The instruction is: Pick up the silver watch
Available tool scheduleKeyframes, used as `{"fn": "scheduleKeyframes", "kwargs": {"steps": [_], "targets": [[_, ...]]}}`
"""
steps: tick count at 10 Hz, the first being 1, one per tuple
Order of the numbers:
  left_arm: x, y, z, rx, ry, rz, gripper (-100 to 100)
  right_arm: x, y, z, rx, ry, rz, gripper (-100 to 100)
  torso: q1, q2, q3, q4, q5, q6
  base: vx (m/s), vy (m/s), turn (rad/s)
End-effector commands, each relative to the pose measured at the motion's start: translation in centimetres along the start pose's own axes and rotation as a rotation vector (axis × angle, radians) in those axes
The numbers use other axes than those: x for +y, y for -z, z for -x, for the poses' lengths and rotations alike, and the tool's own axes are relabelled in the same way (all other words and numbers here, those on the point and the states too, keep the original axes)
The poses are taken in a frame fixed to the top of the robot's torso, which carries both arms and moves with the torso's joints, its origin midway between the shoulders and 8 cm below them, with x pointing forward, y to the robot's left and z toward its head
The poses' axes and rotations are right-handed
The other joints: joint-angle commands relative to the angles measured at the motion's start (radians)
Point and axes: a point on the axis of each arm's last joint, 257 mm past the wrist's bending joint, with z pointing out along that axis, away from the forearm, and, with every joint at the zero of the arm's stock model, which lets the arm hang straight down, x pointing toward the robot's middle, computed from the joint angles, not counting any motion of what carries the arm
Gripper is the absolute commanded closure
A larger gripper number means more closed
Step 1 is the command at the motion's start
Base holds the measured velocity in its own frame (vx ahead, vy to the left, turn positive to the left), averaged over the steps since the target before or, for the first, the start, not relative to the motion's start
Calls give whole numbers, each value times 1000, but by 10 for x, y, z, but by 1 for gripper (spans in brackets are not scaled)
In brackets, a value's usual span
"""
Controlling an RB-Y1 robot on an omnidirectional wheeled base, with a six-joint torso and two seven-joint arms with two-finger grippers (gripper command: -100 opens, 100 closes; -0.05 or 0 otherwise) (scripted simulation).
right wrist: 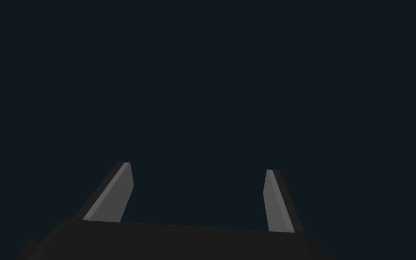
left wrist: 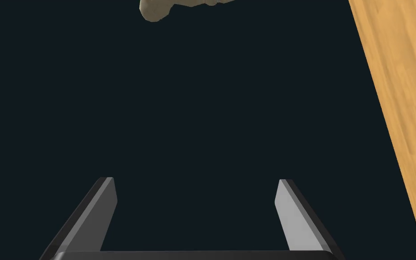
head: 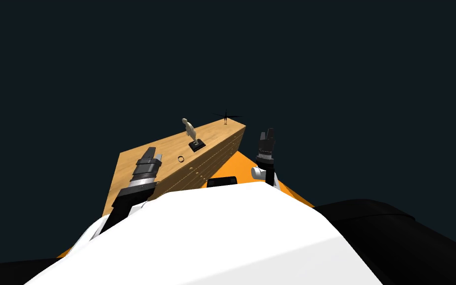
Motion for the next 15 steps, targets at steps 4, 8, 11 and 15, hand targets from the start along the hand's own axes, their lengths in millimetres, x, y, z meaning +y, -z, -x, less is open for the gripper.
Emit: {"fn": "scheduleKeyframes", "kwargs": {"steps": [4,8,11,15], "targets": [[42,31,33,3,-88,176,-100,0,0,0,0,0,0,0,0,0,0,0,0,0,23,-63,-57],[76,64,58,19,-160,331,-100,0,0,0,0,0,0,0,1,-1,0,0,0,0,36,-54,-64],[109,102,79,54,-231,488,-100,0,0,0,0,0,0,0,0,-4,-2,-1,0,0,87,-79,-100],[152,167,105,139,-328,709,-100,0,0,0,0,0,0,0,-1,-6,-3,-1,0,0,111,-87,-110]]}}
